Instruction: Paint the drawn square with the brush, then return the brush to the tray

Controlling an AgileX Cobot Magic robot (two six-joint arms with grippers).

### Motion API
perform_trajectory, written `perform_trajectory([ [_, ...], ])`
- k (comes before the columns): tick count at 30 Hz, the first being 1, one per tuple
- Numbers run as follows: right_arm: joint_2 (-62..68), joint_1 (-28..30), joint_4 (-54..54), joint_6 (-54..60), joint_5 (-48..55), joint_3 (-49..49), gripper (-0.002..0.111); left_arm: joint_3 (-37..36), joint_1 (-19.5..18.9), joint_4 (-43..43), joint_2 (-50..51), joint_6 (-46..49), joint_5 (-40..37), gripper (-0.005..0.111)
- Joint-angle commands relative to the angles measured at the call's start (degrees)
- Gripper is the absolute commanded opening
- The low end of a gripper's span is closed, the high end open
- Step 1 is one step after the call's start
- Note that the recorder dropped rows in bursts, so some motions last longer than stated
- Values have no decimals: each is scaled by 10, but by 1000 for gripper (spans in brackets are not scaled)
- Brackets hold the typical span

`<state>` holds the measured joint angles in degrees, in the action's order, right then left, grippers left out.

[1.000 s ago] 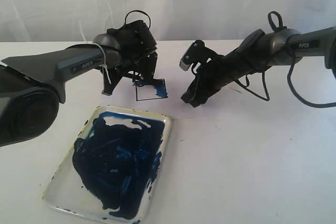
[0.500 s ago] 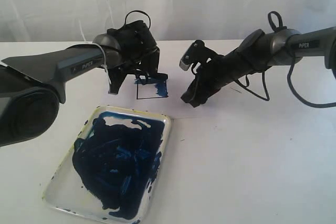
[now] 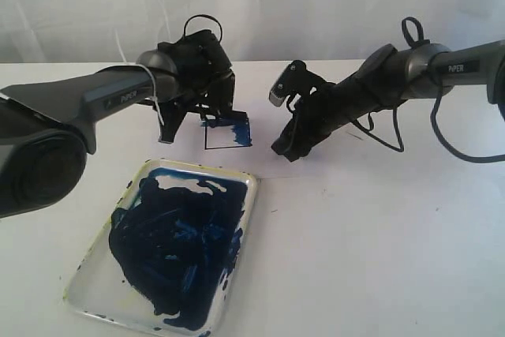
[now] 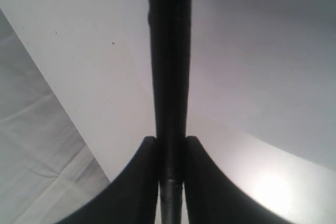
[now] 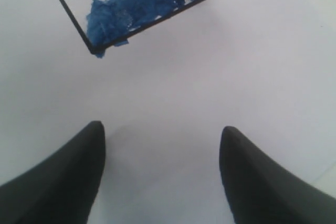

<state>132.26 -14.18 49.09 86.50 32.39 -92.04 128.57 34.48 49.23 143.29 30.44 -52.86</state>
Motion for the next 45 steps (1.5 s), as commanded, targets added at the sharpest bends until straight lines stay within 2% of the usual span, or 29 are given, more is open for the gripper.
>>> perform_trajectory([
  [1, 10, -2, -20, 7, 8, 7, 60, 2, -7, -21, 1, -8, -15, 0],
  [8, 10, -2, -20, 7, 7, 7, 60, 2, 0, -22, 1, -3, 5, 0],
  [24, 10, -2, -21, 7, 7, 7, 60, 2, 4, 7, 1, 32, -98, 0],
  [30, 10, -2, -21, 7, 7, 7, 60, 2, 4, 11, 1, 76, -133, 0],
  [38, 10, -2, -21, 7, -7, 7, 60, 2, 4, 78, 1, 97, -145, 0],
  [45, 10, -2, -21, -29, -46, 7, 60, 2, 4, 81, 0, 95, -138, 0],
])
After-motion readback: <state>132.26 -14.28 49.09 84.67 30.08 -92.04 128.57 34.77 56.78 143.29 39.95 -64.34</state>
